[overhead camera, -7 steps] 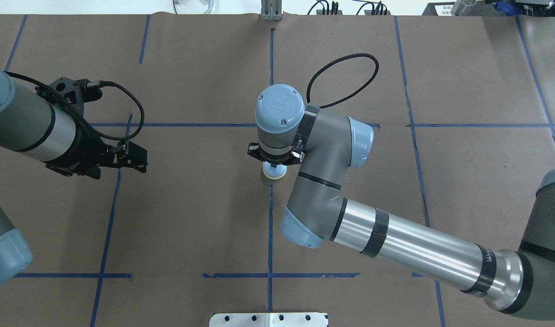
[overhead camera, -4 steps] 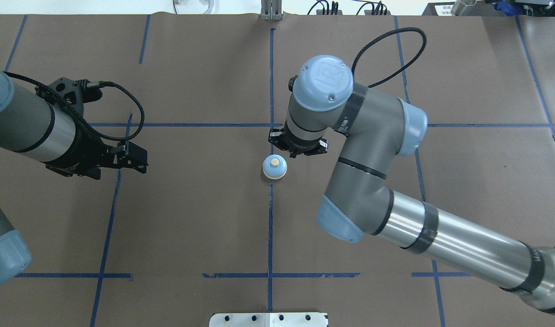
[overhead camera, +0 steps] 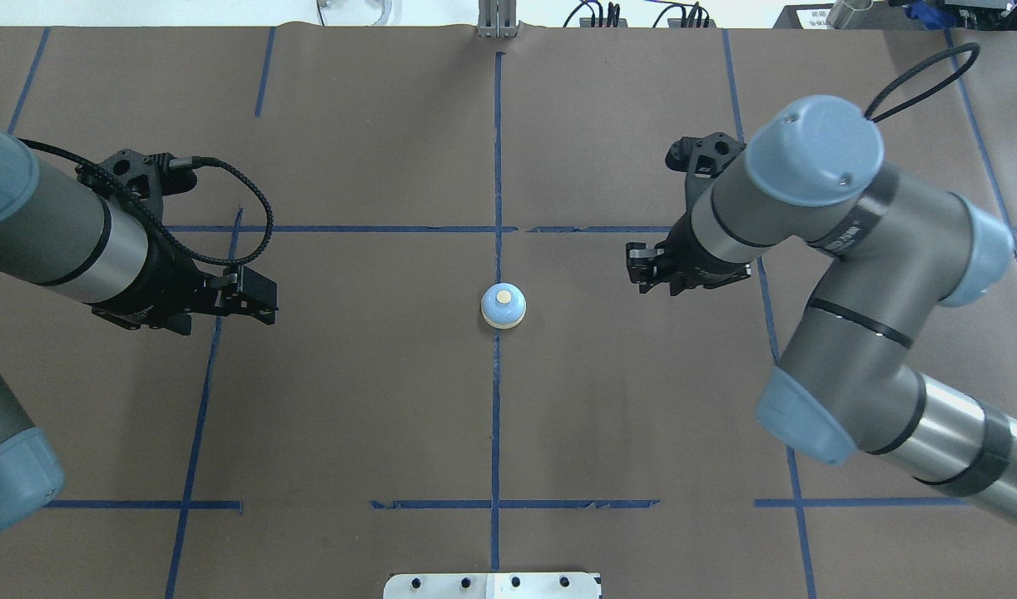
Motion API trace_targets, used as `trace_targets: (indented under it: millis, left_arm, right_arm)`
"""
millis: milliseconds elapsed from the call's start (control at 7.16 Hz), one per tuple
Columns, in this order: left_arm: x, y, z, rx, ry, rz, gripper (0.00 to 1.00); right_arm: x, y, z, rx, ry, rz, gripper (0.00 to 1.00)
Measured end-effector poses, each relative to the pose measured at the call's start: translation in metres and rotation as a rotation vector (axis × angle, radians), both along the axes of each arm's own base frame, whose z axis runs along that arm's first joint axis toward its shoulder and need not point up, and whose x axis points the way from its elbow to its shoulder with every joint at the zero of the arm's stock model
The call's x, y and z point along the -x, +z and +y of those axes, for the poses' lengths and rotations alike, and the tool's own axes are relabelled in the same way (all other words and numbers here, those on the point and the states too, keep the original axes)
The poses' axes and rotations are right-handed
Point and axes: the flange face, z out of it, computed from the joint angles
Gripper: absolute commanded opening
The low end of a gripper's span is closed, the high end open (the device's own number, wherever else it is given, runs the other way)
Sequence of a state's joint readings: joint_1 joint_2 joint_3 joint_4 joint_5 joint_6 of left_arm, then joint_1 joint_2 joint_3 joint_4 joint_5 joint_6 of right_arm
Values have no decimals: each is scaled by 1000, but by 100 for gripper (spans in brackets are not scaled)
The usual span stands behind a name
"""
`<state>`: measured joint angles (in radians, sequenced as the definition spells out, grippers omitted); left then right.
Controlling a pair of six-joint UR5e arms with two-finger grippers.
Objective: Place and press bell with both arms
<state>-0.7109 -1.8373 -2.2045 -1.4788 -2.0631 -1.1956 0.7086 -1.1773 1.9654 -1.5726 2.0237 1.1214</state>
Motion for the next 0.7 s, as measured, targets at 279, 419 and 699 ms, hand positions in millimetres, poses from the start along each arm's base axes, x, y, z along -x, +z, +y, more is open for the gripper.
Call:
trace_targets:
  millis: [279,419,699]
  left_arm:
    - [11,13,-3,-63,45,-26,100]
    - [34,38,-6,-119,87,-70,100]
    - [112,93,-23,-257,162,-173,100]
  right_arm:
    - [-92,52,-12,-38,-57,14,100]
    - [-143,80,-19,-60,-88,15,100]
    - [-252,145,-26,-134,-127,46,100]
